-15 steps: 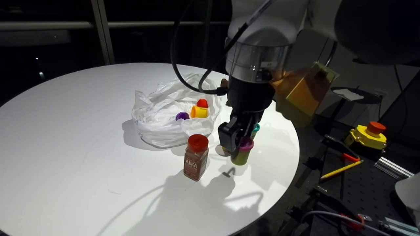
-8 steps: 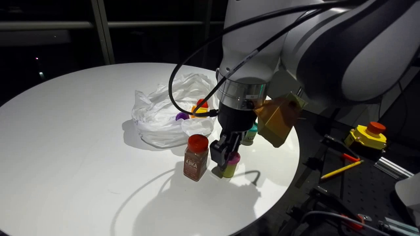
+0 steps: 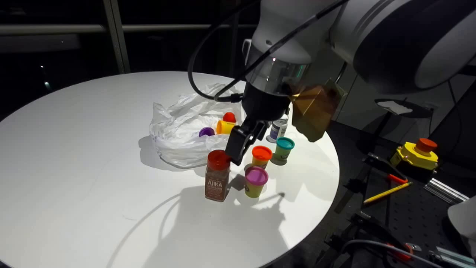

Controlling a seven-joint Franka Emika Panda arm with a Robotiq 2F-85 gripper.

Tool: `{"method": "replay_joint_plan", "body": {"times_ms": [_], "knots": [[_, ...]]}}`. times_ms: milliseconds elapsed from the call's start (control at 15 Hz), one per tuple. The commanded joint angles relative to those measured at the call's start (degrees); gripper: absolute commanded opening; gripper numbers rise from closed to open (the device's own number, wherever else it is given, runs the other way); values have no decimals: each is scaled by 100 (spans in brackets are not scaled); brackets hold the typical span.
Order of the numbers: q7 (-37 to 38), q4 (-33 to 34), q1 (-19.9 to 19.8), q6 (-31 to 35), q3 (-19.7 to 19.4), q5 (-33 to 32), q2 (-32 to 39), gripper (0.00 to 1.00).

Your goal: Pick the objects in the plastic bag and put them on the table

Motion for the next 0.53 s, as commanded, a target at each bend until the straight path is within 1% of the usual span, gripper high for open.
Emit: {"method": "replay_joint_plan", "body": {"times_ms": [0, 200, 333, 467], "knots": [[666, -179, 161, -289, -258, -679, -893, 100], [274, 63, -28, -309, -259, -392, -927, 99], [-23, 275, -109, -204, -308, -171, -786, 100], [-520, 534, -223, -63, -303, 317, -511, 100]]}}
